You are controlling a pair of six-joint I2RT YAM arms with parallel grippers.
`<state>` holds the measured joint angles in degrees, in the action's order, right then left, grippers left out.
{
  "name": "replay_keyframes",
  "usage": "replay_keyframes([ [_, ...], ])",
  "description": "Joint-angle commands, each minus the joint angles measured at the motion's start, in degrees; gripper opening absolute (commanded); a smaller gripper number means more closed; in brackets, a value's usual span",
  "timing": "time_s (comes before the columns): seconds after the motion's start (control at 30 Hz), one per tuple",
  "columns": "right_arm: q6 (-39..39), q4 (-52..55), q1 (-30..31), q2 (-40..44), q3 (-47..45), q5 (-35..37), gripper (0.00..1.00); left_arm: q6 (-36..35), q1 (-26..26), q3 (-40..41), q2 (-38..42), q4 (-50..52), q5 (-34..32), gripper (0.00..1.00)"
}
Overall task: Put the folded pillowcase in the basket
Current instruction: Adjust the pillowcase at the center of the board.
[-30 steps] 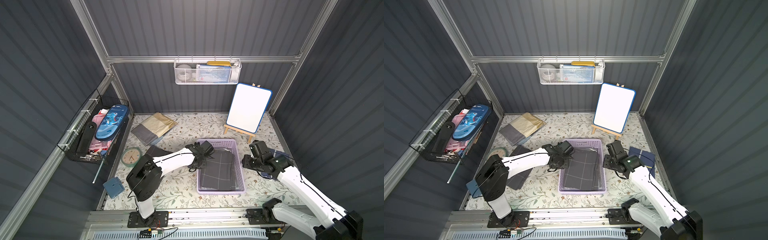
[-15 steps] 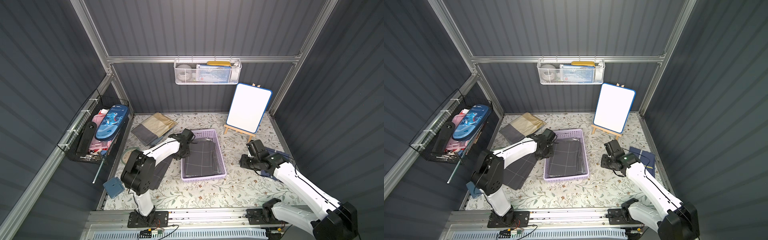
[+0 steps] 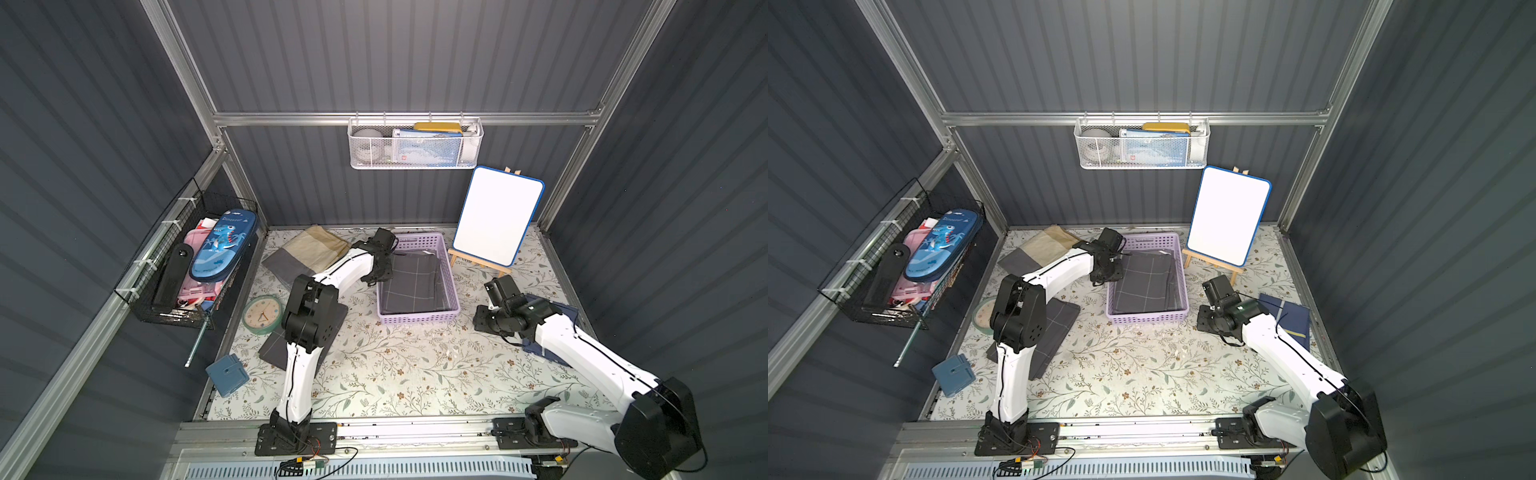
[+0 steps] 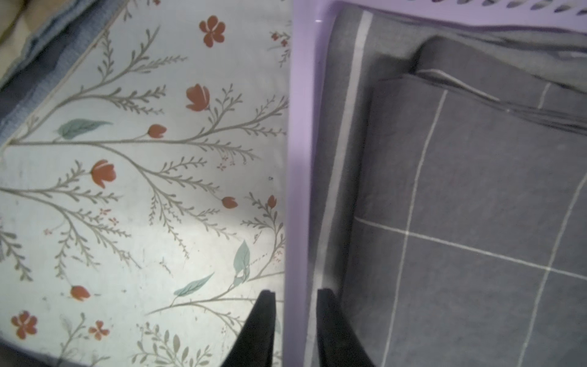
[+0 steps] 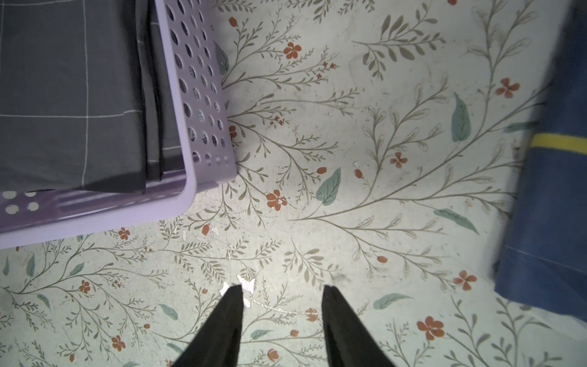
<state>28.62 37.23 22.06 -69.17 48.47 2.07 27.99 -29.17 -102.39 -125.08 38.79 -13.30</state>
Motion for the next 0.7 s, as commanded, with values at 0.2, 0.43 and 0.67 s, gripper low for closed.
replay_keyframes([
  [0.2, -1.16, 0.54, 0.04, 2.84, 1.89, -2.41, 0.48, 3.28, 0.16, 10.05, 16.75, 1.24, -4.25, 0.95],
  [0.43, 0.76, 0.87, 1.99, 6.32, 0.73, -2.76, 0.48, 10.06, 1.53, 26.92, 28.75, 4.91, -2.5, 1.0],
  [0.67, 2.09, 1.26, 4.71, 8.25, -0.08, -3.21, 0.47, 15.93, 2.62, 41.38, 34.27, -0.05, 3.99, 1.0],
])
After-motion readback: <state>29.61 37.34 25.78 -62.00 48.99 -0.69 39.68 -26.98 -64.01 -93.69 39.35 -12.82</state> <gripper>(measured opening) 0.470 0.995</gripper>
